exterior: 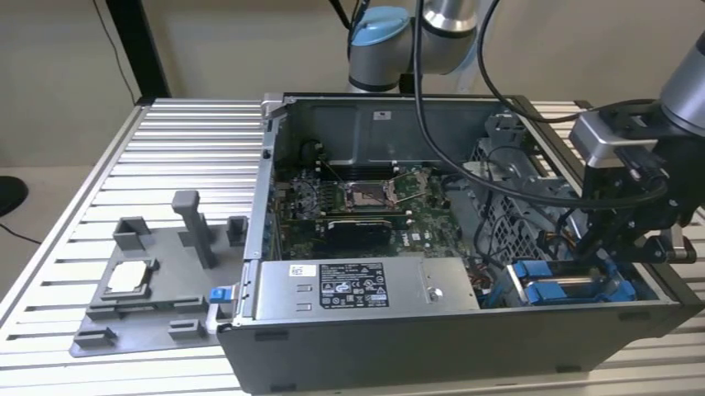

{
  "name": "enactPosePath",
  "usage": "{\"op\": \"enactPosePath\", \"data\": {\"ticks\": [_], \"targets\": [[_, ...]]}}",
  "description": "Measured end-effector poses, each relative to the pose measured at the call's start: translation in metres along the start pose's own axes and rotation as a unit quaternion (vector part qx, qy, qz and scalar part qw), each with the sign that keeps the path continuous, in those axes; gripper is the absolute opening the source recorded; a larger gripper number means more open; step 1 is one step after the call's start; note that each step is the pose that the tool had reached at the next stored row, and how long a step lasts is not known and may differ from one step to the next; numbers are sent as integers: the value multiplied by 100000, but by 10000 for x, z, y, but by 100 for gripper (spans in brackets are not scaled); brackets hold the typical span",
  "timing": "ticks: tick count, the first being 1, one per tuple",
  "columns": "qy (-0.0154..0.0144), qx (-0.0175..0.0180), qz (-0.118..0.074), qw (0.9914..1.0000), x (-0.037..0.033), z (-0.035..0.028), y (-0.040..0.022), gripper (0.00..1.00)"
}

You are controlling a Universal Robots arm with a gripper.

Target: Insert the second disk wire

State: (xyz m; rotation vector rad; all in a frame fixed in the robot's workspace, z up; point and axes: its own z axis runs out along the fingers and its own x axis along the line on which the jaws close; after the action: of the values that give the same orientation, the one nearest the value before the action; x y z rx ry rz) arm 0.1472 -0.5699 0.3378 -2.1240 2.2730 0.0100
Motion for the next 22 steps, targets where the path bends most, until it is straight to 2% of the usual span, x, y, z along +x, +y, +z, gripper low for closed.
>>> {"op": "enactPosePath", "data": {"ticks": [7, 19, 20, 22], "targets": [[16, 13, 374, 99999, 1, 31, 0, 0], [-25, 6, 382, 99999, 2, 46, 1, 0], [-21, 8, 382, 99999, 2, 40, 1, 100], [-4, 10, 380, 99999, 1, 9, 1, 100]]}}
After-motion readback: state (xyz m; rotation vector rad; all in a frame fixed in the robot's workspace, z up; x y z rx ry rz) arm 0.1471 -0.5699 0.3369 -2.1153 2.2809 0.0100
